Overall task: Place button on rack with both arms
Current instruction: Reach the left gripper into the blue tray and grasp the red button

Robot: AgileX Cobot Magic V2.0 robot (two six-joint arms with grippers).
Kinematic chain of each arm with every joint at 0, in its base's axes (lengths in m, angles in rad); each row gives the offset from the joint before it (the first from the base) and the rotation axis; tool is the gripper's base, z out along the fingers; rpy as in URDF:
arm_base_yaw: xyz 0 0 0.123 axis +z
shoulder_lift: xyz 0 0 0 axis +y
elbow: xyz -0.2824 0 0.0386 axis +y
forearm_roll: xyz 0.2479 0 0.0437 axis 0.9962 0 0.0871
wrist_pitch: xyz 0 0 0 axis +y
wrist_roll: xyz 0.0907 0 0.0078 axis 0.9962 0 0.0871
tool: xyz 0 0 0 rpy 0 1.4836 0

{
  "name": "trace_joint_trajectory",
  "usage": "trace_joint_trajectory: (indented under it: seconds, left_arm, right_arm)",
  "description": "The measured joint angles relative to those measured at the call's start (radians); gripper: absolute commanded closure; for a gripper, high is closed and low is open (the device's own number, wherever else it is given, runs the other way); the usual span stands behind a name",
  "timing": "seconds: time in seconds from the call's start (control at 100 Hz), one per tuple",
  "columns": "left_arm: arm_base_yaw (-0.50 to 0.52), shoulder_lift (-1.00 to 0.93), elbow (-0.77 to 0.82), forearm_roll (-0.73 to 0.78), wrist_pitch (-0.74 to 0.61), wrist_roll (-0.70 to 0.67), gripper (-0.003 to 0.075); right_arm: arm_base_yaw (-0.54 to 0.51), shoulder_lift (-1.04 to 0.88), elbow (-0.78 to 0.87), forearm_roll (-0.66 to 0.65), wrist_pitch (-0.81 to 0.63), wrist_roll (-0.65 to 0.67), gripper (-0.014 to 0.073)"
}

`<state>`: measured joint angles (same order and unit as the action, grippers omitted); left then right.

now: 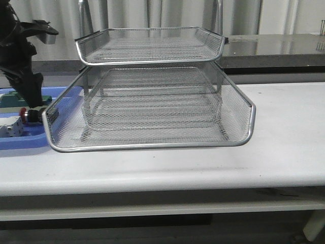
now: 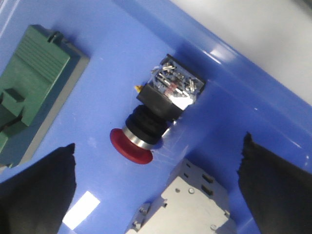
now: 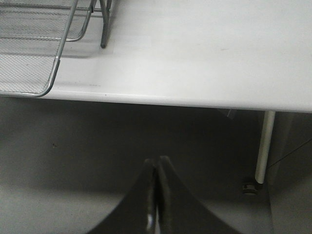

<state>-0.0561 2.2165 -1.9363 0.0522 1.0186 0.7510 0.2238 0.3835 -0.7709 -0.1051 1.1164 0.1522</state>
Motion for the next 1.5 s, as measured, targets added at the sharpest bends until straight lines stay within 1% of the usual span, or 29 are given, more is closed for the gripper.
trace_joint_trajectory:
  seconds: [0.33,0.76,1.2,1.25,1.32,1.5]
  left_arm:
    - [0.0,0.039,-0.006,0.006,-0.08,0.054,0.0083]
    - [0.0,0.115,-0.01,0.006,-0.137,0.062,0.0083]
    - [0.0,0.148,-0.026,0.002,-0.148,0.062,0.0087]
    - [0.0,0.148,-0.027,0.002,-0.148,0.062,0.0114]
    - [0.0,0.148,-0.027,0.0,-0.148,0.062,0.0187]
    - [0.0,0.156,-0.027,-0.006,-0.148,0.062,0.0466]
  right_arm:
    - [0.0,0.0,0.0,0.0,0.0,0.0,0.0662]
    - [0.0,0.0,0.0,-0.002,0.0,0.0,0.0662]
    - [0.0,0.0,0.0,-0.002,0.0,0.0,0.0662]
    - [0.0,0.0,0.0,-0.002,0.0,0.0,0.0662]
    - [0.0,0.0,0.0,-0.002,0.0,0.0,0.0662]
    - [0.0,0.0,0.0,-0.002,0.0,0.0,0.0662]
